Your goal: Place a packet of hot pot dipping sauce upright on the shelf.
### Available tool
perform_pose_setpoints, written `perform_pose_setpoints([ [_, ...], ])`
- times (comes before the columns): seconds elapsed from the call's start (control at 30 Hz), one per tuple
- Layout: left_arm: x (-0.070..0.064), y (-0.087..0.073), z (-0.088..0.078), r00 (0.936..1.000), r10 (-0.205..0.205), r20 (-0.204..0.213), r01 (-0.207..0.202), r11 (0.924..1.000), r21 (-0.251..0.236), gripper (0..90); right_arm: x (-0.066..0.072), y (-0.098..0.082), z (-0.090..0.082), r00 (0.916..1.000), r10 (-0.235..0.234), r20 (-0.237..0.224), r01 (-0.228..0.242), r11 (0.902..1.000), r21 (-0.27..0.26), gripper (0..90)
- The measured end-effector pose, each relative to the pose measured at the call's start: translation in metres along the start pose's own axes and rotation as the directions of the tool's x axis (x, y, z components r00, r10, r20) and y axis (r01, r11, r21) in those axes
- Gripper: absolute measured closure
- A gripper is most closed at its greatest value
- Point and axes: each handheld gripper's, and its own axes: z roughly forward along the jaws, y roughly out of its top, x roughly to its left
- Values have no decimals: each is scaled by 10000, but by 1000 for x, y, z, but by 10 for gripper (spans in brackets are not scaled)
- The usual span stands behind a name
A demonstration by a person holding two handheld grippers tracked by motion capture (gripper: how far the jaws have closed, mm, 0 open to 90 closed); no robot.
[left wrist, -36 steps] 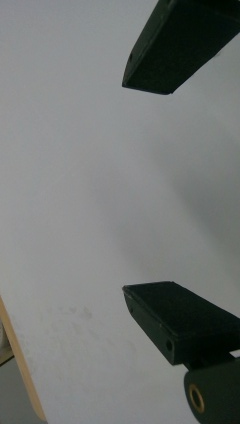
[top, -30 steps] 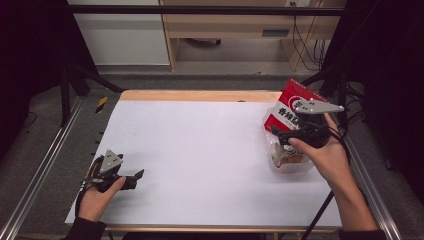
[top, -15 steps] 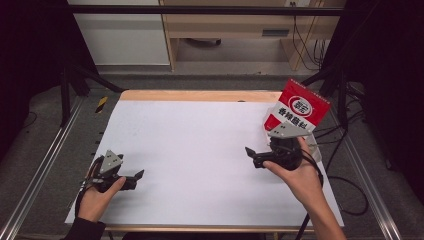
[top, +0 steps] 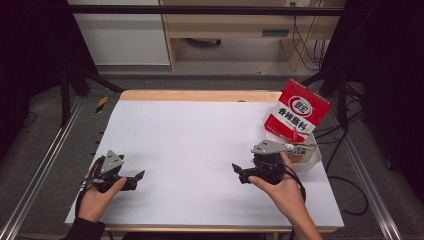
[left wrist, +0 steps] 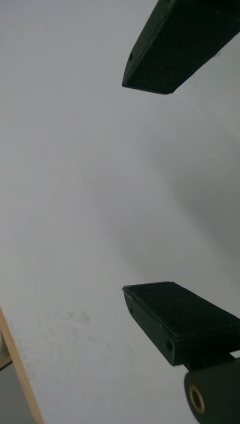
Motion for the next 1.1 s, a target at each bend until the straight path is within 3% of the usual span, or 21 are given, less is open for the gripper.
perform_pose_setpoints([
  [0.5,0,-1,1,10000,-1,63,1,10000,80,64,8,-21,38,9989,464,22,-464,9977,500,69],
  [1.1,-1,-1,2,9999,22,111,-24,9999,163,58,7,-43,42,9962,833,250,-848,9943,649,61],
])
